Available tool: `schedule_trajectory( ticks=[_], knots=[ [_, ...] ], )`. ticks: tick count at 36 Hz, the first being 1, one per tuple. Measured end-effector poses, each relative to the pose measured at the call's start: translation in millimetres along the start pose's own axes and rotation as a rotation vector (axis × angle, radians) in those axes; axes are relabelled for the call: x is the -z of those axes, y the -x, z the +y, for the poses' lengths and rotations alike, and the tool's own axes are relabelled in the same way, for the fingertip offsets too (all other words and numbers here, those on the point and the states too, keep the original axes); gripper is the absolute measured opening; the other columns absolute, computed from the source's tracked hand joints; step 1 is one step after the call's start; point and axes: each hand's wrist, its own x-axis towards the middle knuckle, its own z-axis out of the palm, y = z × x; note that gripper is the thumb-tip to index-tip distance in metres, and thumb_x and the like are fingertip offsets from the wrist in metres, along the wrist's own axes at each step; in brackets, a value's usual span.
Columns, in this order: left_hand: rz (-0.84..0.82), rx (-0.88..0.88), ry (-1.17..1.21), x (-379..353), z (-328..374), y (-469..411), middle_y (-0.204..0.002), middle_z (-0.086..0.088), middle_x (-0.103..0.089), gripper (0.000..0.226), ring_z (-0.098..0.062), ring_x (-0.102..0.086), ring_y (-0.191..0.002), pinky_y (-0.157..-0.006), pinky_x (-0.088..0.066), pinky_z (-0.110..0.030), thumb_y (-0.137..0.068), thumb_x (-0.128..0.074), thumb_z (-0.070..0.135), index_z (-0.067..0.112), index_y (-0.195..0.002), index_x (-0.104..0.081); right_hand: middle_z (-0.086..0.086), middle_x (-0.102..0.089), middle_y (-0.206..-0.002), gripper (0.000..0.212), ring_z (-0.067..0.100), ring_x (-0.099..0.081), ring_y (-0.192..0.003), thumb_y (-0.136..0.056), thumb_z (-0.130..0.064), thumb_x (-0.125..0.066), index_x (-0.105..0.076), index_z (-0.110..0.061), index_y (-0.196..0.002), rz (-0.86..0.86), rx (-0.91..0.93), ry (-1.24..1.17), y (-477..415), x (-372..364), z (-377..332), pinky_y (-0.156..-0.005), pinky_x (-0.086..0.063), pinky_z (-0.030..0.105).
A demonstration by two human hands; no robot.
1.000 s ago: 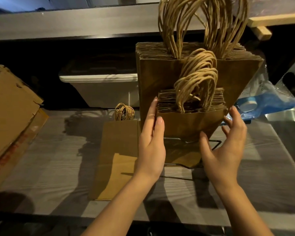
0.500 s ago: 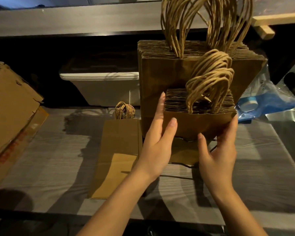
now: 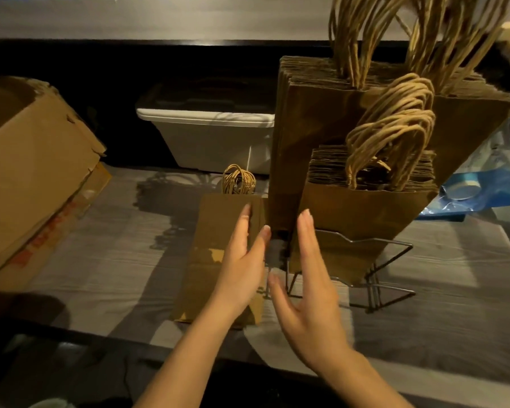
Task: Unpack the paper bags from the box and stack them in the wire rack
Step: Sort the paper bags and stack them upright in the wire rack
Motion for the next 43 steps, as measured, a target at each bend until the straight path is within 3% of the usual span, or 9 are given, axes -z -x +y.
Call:
schedule_trajectory(
  ticks=[7, 15, 18, 21, 23, 29, 33, 38, 43],
  knots=[
    [0.201, 0.192, -0.137, 38.9, -33.7, -6.1, -0.147, 0.004, -0.037, 0.054, -0.008, -0.036, -0.129, -0.099, -0.029, -0.025, -0.099, -0.044, 0.026, 0.023, -0.149, -0.024, -0.03, 0.012, -0.149, 0.081, -0.014, 0.009, -0.137, -0.094, -0.022, -0.057, 0.004, -0.046, -0.141, -0.326, -0.223, -0.089, -11.8, -24.7, -5.9, -0.11, -0.004, 0.009],
    [0.223, 0.458, -0.365, 66.5, -72.8, -7.4, -0.154, -0.007, -0.028, 0.069, -0.028, -0.028, -0.139, -0.11, -0.031, -0.04, -0.097, -0.046, 0.037, 0.02, -0.152, -0.007, -0.004, 0.0, -0.159, 0.081, 0.007, 0.002, -0.145, -0.091, -0.025, -0.06, -0.006, -0.019, -0.152, -0.506, -0.564, -0.1, -3.9, -49.9, 13.7, -0.11, -0.007, 0.017],
    [0.203, 0.532, -0.415, 66.7, -79.3, -5.9, -0.158, -0.005, -0.018, 0.07, -0.027, -0.023, -0.142, -0.111, -0.029, -0.039, -0.098, -0.043, 0.04, 0.019, -0.152, -0.004, 0.0, -0.02, -0.155, 0.069, 0.018, -0.019, -0.143, -0.09, -0.02, -0.061, -0.021, -0.015, -0.146, -0.563, -0.676, -0.153, 2.0, -51.7, 20.4, -0.116, -0.02, 0.029],
    [0.214, 0.544, -0.424, 64.4, -79.6, -5.2, -0.156, -0.006, -0.023, 0.068, -0.028, -0.034, -0.136, -0.097, -0.037, -0.033, -0.098, -0.043, 0.039, 0.019, -0.152, -0.006, -0.005, -0.046, -0.135, 0.06, 0.011, -0.047, -0.119, -0.09, -0.016, -0.062, -0.028, -0.023, -0.139, -0.535, -0.752, -0.255, 3.8, -51.7, 21.4, -0.096, -0.038, 0.014],
    [0.236, 0.53, -0.422, 64.0, -77.7, -4.8, -0.153, -0.008, -0.029, 0.067, -0.029, -0.038, -0.133, -0.096, -0.038, -0.032, -0.099, -0.044, 0.036, 0.017, -0.152, -0.01, -0.008, -0.045, -0.134, 0.068, 0.008, -0.046, -0.117, -0.09, -0.018, -0.062, -0.022, -0.017, -0.146, -0.533, -0.775, -0.29, 2.0, -51.2, 18.3, -0.089, -0.035, 0.01],
    [0.295, 0.508, -0.351, 66.8, -78.2, -6.3, -0.151, -0.01, -0.031, 0.066, -0.03, -0.034, -0.135, -0.107, -0.035, -0.039, -0.097, -0.048, 0.032, 0.016, -0.151, -0.014, -0.003, -0.022, -0.155, 0.079, 0.01, -0.023, -0.14, -0.09, -0.025, -0.063, -0.012, -0.019, -0.151, -0.545, -0.698, -0.273, 4.1, -53.3, 9.6, -0.112, -0.02, 0.02],
    [0.347, 0.486, -0.257, 67.0, -76.8, -4.8, -0.138, -0.01, -0.046, 0.057, -0.03, -0.044, -0.125, -0.091, -0.039, -0.033, -0.096, -0.051, 0.029, 0.015, -0.146, -0.027, -0.009, -0.028, -0.15, 0.072, 0.007, -0.025, -0.138, -0.09, -0.021, -0.063, -0.021, -0.023, -0.148, -0.489, -0.629, -0.291, 6.6, -51.8, 3.1, -0.115, -0.023, 0.026],
    [0.418, 0.486, -0.11, 66.6, -78.6, -5.5, -0.108, -0.003, -0.054, 0.024, -0.02, -0.05, -0.099, -0.08, -0.039, -0.031, -0.095, -0.054, 0.025, 0.016, -0.116, -0.047, -0.013, -0.035, -0.144, 0.066, 0.004, -0.033, -0.134, -0.09, -0.012, -0.062, -0.027, -0.031, -0.143, -0.401, -0.583, -0.36, 6.1, -51.3, -3.7, -0.114, -0.027, 0.027],
    [0.414, 0.489, -0.122, 63.9, -82.9, -6.4, -0.123, -0.005, -0.052, 0.038, -0.025, -0.051, -0.111, -0.089, -0.043, -0.035, -0.093, -0.056, 0.029, 0.016, -0.127, -0.045, -0.012, -0.03, -0.147, 0.073, 0.003, -0.028, -0.136, -0.089, -0.014, -0.062, -0.019, -0.023, -0.148, -0.425, -0.587, -0.317, 8.3, -53.7, 0.0, -0.114, -0.025, 0.024]
  ],
)
